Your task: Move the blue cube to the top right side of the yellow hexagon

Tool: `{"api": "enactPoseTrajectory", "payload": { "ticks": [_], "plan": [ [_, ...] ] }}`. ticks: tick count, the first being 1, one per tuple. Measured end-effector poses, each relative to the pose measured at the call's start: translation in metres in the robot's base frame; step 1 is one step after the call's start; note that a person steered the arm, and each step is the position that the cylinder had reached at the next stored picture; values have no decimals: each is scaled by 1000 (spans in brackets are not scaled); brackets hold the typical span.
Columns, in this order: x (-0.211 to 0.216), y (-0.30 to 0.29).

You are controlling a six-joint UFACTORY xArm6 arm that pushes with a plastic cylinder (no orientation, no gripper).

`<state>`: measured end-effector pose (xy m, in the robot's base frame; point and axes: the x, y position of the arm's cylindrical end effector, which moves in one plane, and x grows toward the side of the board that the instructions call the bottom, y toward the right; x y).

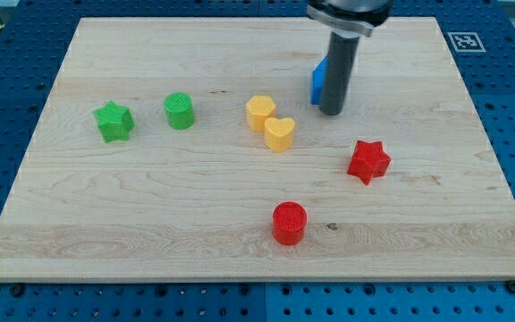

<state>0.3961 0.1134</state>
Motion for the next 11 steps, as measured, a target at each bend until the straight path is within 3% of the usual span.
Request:
{"api": "enactPoseTrajectory", "payload": {
  "ticks": [1, 3, 6, 11],
  "plan": [
    [0, 42],
    [-36, 44],
    [-21, -15],
    [-24, -56]
  ]
}}
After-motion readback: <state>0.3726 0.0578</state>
